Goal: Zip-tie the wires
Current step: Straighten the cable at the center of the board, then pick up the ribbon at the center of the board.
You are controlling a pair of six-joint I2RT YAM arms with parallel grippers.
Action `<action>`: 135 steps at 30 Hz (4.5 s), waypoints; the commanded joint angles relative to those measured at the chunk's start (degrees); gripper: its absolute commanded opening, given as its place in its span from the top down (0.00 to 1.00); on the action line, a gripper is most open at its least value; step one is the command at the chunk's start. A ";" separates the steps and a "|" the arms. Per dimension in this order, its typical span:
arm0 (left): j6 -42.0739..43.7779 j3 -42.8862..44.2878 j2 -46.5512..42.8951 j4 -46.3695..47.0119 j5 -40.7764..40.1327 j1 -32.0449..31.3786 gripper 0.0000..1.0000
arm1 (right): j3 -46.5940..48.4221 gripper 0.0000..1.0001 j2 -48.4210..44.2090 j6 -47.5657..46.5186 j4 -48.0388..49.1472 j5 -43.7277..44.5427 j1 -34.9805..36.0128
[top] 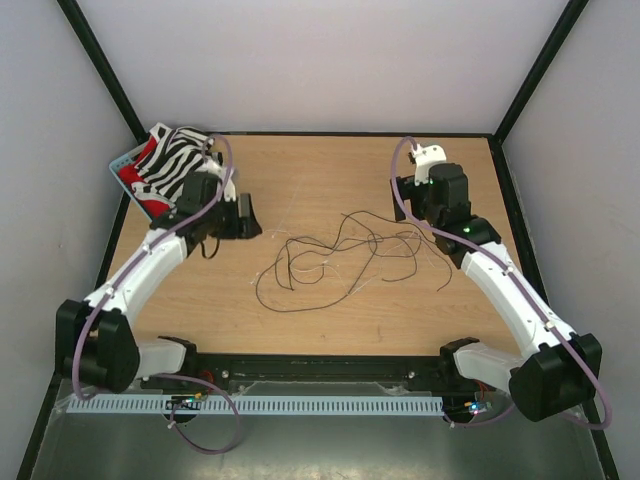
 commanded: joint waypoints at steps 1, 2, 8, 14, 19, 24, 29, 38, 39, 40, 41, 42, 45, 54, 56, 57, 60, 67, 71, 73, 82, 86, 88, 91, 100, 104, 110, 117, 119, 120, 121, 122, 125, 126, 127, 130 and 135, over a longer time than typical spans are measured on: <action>4.31 10.67 6.73 0.15 -0.84 0.20 0.36 | -2.28 0.01 -1.89 1.53 3.78 -2.52 -0.20; 4.67 12.97 9.20 0.09 -0.56 0.16 0.35 | -2.56 0.01 -2.06 1.44 3.92 -2.53 -0.22; 4.86 22.11 23.50 0.50 -0.10 -0.29 0.37 | -3.84 0.01 -2.88 1.09 4.08 -3.12 -0.20; 5.19 25.72 32.36 0.28 0.16 -1.57 0.40 | -4.47 0.01 -3.02 0.75 4.32 -3.77 -0.20; 5.72 27.18 36.04 0.47 0.77 -2.34 0.46 | -4.79 0.01 -2.47 0.38 4.82 -4.07 -0.20; 5.78 29.13 39.24 0.76 1.10 -2.89 0.51 | -4.21 0.01 -1.89 0.55 4.85 -4.69 -0.20; 5.84 30.55 42.24 0.72 -0.91 -3.78 0.52 | -4.40 0.01 -2.30 0.72 4.82 -4.43 -0.22; 6.18 32.15 45.13 0.09 -2.87 -4.64 0.56 | -4.67 0.01 -3.14 0.41 4.73 -4.07 -0.20; 6.34 32.23 45.34 -0.01 -3.11 -4.90 0.57 | -4.63 0.01 -3.26 0.38 4.78 -3.92 -0.20; 6.56 32.21 45.53 -0.11 -3.46 -5.23 0.57 | -4.67 0.01 -3.29 0.38 4.75 -3.80 -0.21; 6.76 32.18 45.62 -0.37 -4.10 -5.55 0.57 | -4.67 0.01 -3.31 0.37 4.81 -3.72 -0.20; 6.91 32.09 45.69 -0.60 -4.86 -5.94 0.57 | -4.56 0.01 -3.37 0.37 4.78 -3.73 -0.18; 7.51 31.71 45.94 -1.15 -7.75 -7.06 0.58 | -4.58 0.01 -3.54 0.50 4.74 -4.02 -0.20; 7.65 30.48 47.51 -1.81 -9.67 -8.85 0.68 | -4.57 0.01 -3.99 0.68 4.81 -4.22 -0.20; 7.46 30.07 47.67 -1.71 -9.52 -8.85 0.73 | -4.58 0.01 -4.07 0.72 4.79 -4.38 -0.22; 7.34 29.92 47.67 -1.66 -9.37 -8.85 0.75 | -4.56 0.01 -4.16 0.76 4.78 -4.39 -0.20; 7.36 29.73 47.08 -1.71 -9.48 -8.71 0.84 | -4.42 0.01 -4.10 0.89 4.71 -4.82 -0.24; 7.24 31.71 43.07 -1.66 -7.08 -6.62 0.94 | -3.21 0.01 -3.73 1.71 4.90 -7.90 -0.20; 7.09 32.06 39.60 -1.38 -4.34 -5.04 1.00 | -3.46 0.01 -3.55 2.31 5.72 -9.67 -0.20; 7.15 31.83 37.65 -0.82 -3.42 -4.38 1.00 | -3.78 0.01 -3.55 2.74 6.31 -10.82 -0.20; 4.40 27.45 26.05 6.14 4.64 -1.51 1.00 | -7.19 0.01 -4.10 8.78 13.60 -20.85 -0.18; 0.39 23.26 18.40 12.86 11.05 -0.93 1.00 | -11.85 0.03 -5.03 18.48 24.95 -34.83 -0.19; -1.66 21.09 15.07 16.35 14.04 -1.00 1.00 | -14.75 0.05 -4.85 25.24 33.43 -42.31 -0.16; -3.61 17.71 10.36 20.68 20.07 -1.31 1.00 | -18.20 0.08 -3.33 36.47 46.42 -49.63 0.23; -6.65 10.67 -3.31 27.48 24.46 -5.17 1.00 | -17.85 0.13 1.71 47.06 61.29 -54.75 7.77; -8.17 8.30 -7.39 28.94 22.66 -7.77 1.00 | -17.28 0.17 3.10 49.99 65.21 -53.02 10.85; -9.40 6.61 -9.76 29.90 21.53 -10.27 1.00 | -15.84 0.25 5.14 52.66 67.93 -51.46 13.42; -8.87 6.30 -9.84 30.24 20.19 -12.95 1.00 | -14.52 0.34 7.02 53.71 69.42 -50.98 15.70; -9.01 6.31 -9.72 30.47 19.81 -13.62 1.00 | -14.17 0.36 7.63 53.67 69.40 -50.70 16.24; -8.96 6.38 -9.59 30.55 19.57 -13.99 1.00 | -13.99 0.38 8.03 53.56 69.40 -50.52 16.58; -9.05 6.40 -9.52 30.64 19.24 -14.30 1.00 | -13.84 0.39 8.37 53.47 69.39 -50.32 16.78; -8.95 6.40 -9.42 30.75 18.96 -14.65 1.00 | -13.69 0.40 8.66 53.45 69.42 -50.04 17.03; -8.72 6.45 -9.27 30.78 18.31 -15.39 1.00 | -13.44 0.44 9.13 53.18 69.61 -49.34 17.53; -8.77 6.44 -9.27 30.78 18.20 -15.52 1.00 | -13.30 0.45 9.18 53.07 69.60 -48.97 17.68; -8.87 6.48 -9.25 30.85 18.11 -15.70 1.00 | -13.30 0.46 9.27 52.82 69.53 -48.57 17.76; -8.96 6.66 -9.22 30.87 17.79 -16.11 1.00 | -13.27 0.50 9.49 52.41 69.51 -47.52 18.07; -9.24 6.37 -9.54 30.83 16.98 -16.65 1.00 | -12.99 0.59 9.91 51.84 69.47 -45.83 18.22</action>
